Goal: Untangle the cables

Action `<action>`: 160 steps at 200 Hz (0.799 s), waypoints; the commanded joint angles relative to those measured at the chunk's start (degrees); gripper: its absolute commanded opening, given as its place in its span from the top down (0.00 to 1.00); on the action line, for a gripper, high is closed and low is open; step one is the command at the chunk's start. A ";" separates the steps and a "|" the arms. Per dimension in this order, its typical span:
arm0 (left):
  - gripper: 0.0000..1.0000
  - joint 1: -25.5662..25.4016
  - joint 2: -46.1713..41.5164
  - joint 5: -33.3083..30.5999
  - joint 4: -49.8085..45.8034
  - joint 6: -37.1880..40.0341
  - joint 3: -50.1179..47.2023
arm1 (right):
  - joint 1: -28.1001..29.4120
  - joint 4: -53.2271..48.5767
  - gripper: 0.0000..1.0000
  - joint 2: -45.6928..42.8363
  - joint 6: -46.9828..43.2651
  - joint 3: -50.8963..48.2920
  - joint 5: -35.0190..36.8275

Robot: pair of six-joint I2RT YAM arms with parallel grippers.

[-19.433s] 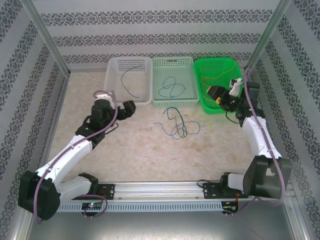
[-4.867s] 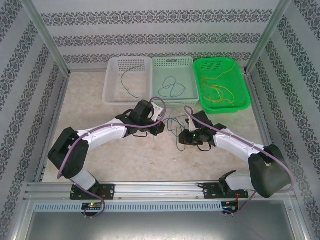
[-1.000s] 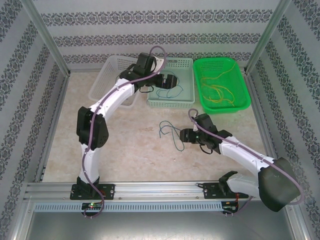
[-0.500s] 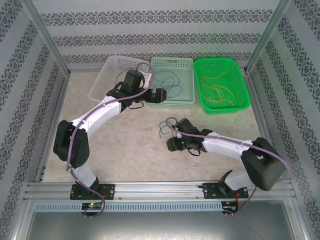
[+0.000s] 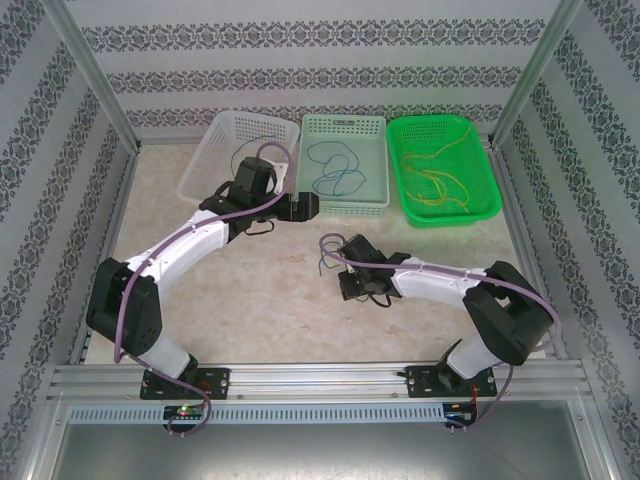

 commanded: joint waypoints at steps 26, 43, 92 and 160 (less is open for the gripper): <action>0.00 0.60 -2.82 2.44 0.98 3.44 -1.39 | -5.31 -4.50 1.00 -17.84 -1.32 2.07 -17.81; 0.00 0.64 -2.98 5.70 1.67 4.20 -2.04 | -9.51 -8.22 1.00 -21.34 -0.33 4.01 -27.83; 0.00 -1.77 -3.47 13.90 4.56 7.41 -3.34 | -17.82 -9.21 1.00 -28.01 5.26 6.27 -39.20; 0.00 -6.98 -5.15 15.76 5.90 13.65 -4.89 | -20.95 -8.51 1.00 -25.06 8.42 8.86 -46.63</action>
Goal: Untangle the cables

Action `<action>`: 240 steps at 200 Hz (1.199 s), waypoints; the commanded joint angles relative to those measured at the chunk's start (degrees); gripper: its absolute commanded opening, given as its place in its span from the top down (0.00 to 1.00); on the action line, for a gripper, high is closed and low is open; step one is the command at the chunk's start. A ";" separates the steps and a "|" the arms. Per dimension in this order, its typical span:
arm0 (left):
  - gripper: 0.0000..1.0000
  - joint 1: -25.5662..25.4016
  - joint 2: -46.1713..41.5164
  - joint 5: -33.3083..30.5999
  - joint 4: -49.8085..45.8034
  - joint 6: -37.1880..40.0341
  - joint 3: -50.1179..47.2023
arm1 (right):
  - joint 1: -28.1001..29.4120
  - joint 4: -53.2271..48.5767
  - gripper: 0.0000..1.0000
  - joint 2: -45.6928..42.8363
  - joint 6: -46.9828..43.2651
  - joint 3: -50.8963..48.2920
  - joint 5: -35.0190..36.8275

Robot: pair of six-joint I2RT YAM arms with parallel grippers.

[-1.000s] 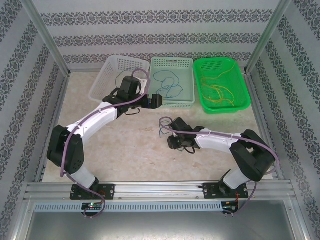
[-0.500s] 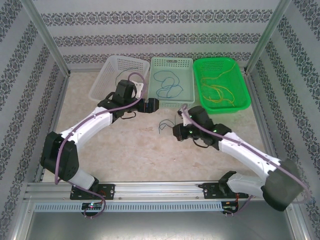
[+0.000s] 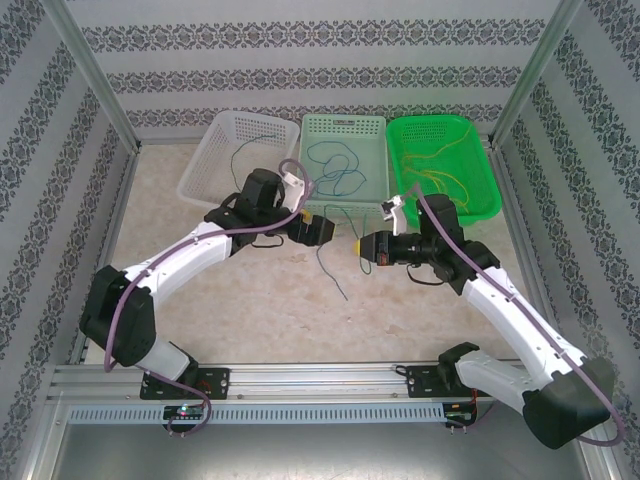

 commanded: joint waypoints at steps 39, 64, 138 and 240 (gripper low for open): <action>0.03 -2.52 -3.57 -3.74 2.79 6.22 -2.41 | -1.40 0.66 1.00 2.63 2.53 1.46 -6.69; 0.04 -2.89 -6.46 -12.54 2.80 7.87 -4.12 | -1.97 0.79 1.00 2.83 2.84 1.11 -7.25; 0.02 -4.56 -11.08 -19.99 1.04 19.86 -7.00 | -3.13 1.89 1.00 5.62 4.10 1.30 -10.13; 0.03 -10.33 -5.95 -22.07 -1.15 30.99 -4.27 | -3.22 2.95 1.00 5.47 5.65 0.23 -12.49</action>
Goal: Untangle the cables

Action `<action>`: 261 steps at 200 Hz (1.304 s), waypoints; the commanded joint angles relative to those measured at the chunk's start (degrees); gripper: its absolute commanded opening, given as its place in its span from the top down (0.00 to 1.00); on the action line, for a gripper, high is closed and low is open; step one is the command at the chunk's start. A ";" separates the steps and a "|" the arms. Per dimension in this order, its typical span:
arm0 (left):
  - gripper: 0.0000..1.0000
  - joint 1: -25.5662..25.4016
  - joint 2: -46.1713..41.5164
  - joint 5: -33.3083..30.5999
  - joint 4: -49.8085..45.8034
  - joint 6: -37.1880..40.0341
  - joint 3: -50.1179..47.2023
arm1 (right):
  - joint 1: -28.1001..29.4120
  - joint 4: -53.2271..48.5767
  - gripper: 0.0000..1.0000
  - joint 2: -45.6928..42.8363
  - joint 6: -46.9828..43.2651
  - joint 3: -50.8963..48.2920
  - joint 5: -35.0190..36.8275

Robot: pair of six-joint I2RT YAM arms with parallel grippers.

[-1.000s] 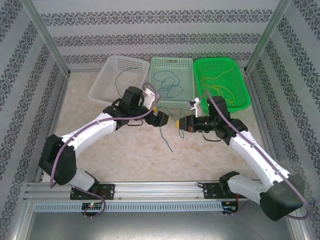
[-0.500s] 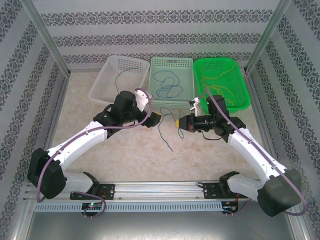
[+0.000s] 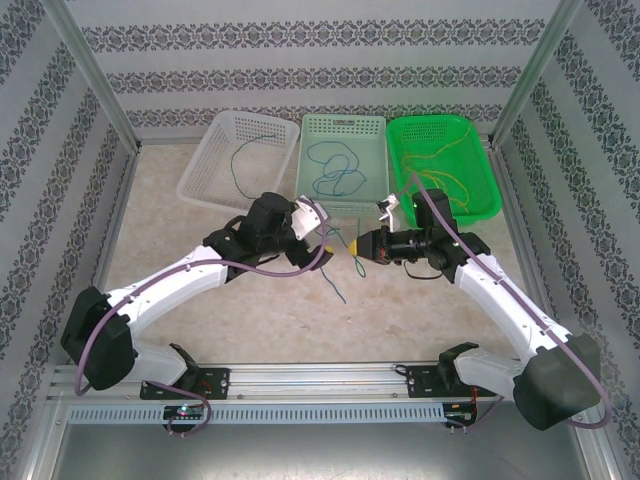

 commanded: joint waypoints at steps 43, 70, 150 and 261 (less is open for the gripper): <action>0.04 -3.38 5.14 -4.43 -2.93 6.87 5.32 | -0.59 1.85 1.00 -0.89 1.22 -0.35 -3.08; 0.10 -3.59 6.66 -6.01 -2.01 6.37 6.17 | -0.60 1.51 1.00 -1.55 0.99 -0.96 -3.39; 0.68 -3.58 7.78 -6.53 -1.47 5.45 6.92 | -0.77 2.03 0.99 -3.49 1.24 -2.04 -4.31; 1.00 10.90 5.91 8.83 11.83 -26.88 1.31 | -2.65 3.97 1.00 -16.27 -2.70 -5.95 7.16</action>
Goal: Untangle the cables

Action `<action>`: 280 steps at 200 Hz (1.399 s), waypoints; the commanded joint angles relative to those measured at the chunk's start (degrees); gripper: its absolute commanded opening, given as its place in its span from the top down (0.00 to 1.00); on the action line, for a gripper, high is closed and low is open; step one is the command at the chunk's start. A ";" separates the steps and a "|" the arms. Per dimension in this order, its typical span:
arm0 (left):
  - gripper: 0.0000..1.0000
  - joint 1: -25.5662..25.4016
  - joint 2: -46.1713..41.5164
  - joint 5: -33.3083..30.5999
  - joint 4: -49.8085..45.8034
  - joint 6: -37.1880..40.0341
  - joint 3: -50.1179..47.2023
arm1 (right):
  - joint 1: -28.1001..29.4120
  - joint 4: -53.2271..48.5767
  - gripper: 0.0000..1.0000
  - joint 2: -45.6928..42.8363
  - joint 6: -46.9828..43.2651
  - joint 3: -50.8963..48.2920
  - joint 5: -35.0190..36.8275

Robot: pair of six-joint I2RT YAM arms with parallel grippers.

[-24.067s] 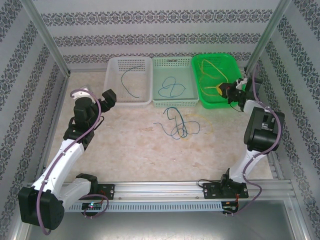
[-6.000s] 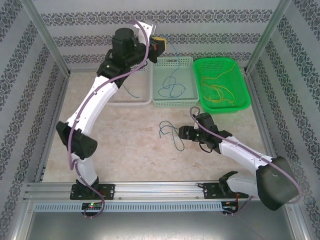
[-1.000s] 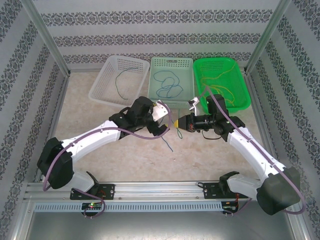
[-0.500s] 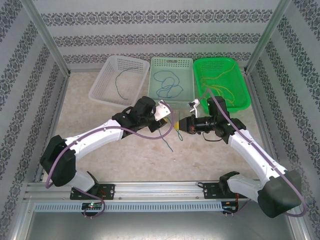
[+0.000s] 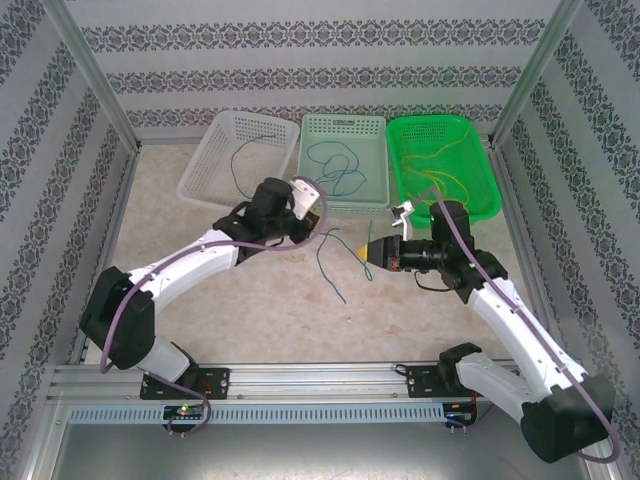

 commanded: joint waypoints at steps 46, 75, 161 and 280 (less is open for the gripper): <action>1.00 11.98 -0.07 19.65 22.77 -34.50 -9.28 | -0.49 8.93 1.00 -14.81 0.63 -7.35 21.96; 1.00 12.96 3.27 22.26 31.43 -46.27 -10.48 | 3.89 14.25 1.00 -19.98 0.87 -12.85 32.14; 1.00 16.77 10.49 24.97 56.59 -70.25 -13.87 | 8.75 16.98 1.00 -29.23 1.35 -19.58 43.17; 1.00 20.22 -14.69 4.10 13.03 -38.65 -5.28 | 8.90 16.06 0.02 6.41 -2.96 5.47 37.75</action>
